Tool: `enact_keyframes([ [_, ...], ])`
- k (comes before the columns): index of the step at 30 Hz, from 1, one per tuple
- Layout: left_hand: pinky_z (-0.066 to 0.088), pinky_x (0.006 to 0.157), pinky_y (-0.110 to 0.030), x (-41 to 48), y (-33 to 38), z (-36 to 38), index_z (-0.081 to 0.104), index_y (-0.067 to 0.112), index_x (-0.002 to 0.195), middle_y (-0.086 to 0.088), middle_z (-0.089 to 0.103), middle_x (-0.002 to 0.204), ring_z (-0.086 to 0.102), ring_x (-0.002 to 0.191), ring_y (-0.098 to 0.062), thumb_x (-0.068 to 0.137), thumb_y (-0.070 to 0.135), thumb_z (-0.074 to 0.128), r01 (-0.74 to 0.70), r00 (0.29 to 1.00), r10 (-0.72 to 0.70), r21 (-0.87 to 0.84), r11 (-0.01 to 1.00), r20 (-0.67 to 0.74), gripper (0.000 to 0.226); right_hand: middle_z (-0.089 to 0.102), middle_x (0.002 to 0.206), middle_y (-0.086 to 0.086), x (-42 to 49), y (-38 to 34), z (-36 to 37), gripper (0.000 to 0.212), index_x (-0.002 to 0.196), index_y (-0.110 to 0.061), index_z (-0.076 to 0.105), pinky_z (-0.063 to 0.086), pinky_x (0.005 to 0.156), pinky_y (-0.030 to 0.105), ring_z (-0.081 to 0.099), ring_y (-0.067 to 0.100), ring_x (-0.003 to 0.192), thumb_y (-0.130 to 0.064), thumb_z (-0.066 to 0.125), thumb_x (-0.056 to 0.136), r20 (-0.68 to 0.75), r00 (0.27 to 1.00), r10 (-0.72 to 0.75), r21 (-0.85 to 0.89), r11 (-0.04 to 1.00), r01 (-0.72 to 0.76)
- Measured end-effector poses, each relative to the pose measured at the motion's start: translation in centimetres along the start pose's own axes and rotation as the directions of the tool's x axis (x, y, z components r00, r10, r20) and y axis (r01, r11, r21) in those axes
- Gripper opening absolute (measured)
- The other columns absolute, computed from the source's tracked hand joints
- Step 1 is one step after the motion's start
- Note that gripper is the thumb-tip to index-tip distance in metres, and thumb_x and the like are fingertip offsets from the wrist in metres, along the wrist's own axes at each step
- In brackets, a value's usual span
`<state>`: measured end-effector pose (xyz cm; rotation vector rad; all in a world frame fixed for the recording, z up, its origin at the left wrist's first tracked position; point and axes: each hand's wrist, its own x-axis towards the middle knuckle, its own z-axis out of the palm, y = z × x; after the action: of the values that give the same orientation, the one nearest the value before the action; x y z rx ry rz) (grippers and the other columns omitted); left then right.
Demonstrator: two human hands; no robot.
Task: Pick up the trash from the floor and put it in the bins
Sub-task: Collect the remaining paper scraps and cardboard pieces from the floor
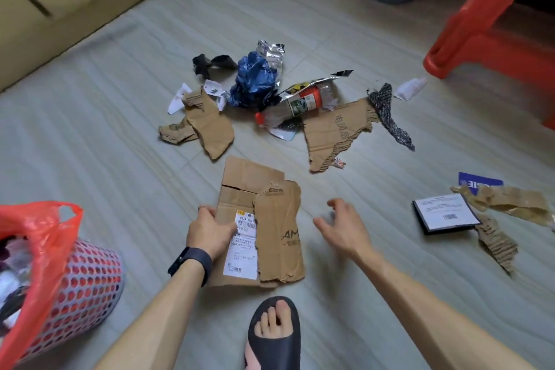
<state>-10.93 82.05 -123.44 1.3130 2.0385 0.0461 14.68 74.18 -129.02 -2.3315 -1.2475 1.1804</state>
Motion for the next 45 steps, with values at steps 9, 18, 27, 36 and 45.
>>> enact_keyframes([
  [9, 0.028, 0.106, -0.054, 1.1, -1.1, 5.0, -0.006, 0.038, 0.149, -0.010, 0.025, 0.147, 0.027, 0.138, -0.032, 0.044, 0.093, 0.059, 0.102, 0.995, -0.101, 0.089, 0.991, -0.015, 0.136, 0.018, 0.158, 0.021, 11.1, -5.8, -2.5, 0.082, 0.146, -0.014, 0.031, 0.030, 0.113, 0.051, 0.021, 0.041, 0.142, -0.062, 0.057, 0.085, -0.275, 0.959, -0.066, -0.300, 0.954, -0.020],
  [18, 0.021, 0.108, -0.061, 2.1, 0.0, 9.5, -0.010, 0.041, 0.148, -0.019, -0.006, 0.157, -0.001, 0.144, -0.040, 0.046, 0.087, 0.066, 0.130, 0.989, -0.143, 0.253, 0.959, 0.034, 0.135, 0.035, 0.142, 0.038, 14.1, -6.0, -0.8, 0.087, 0.139, -0.004, 0.036, 0.041, 0.098, 0.050, 0.043, 0.048, 0.122, -0.072, 0.044, 0.085, -0.241, 0.965, -0.099, -0.634, 0.769, -0.080],
  [27, 0.038, 0.105, -0.045, 4.2, -3.1, 6.4, 0.021, 0.030, 0.142, -0.010, 0.043, 0.140, 0.045, 0.126, -0.033, 0.054, 0.052, 0.088, 0.228, 0.971, -0.235, -0.126, 0.965, -0.044, 0.113, 0.063, 0.093, 0.023, 9.8, -2.8, -0.6, 0.042, 0.116, 0.005, 0.051, 0.039, 0.066, 0.039, 0.060, 0.036, 0.074, -0.025, 0.043, 0.089, -0.167, 0.894, -0.415, -0.820, 0.563, 0.108],
  [36, 0.053, 0.091, -0.034, 4.0, -3.6, 2.2, 0.061, 0.028, 0.109, 0.005, 0.069, 0.109, 0.065, 0.098, -0.020, 0.050, 0.042, 0.090, 0.230, 0.972, -0.207, -0.279, 0.932, 0.108, 0.067, 0.060, 0.092, 0.023, 0.9, -1.2, -0.6, 0.030, 0.127, -0.008, 0.047, 0.037, 0.068, 0.042, 0.059, 0.046, 0.088, -0.019, 0.037, 0.101, -0.449, 0.893, -0.025, 0.028, 0.999, 0.042],
  [45, 0.052, 0.081, -0.034, -6.0, 0.2, -5.5, 0.064, 0.018, 0.102, -0.001, 0.067, 0.103, 0.063, 0.097, -0.028, 0.067, 0.046, 0.084, 0.271, 0.958, -0.257, -0.116, 0.955, 0.129, 0.049, 0.069, 0.061, 0.001, -12.8, -4.4, -2.6, 0.023, 0.109, -0.014, 0.051, 0.054, 0.082, 0.043, 0.069, 0.022, 0.077, -0.026, 0.033, 0.103, -0.055, 0.886, 0.460, 0.521, 0.771, -0.367],
])
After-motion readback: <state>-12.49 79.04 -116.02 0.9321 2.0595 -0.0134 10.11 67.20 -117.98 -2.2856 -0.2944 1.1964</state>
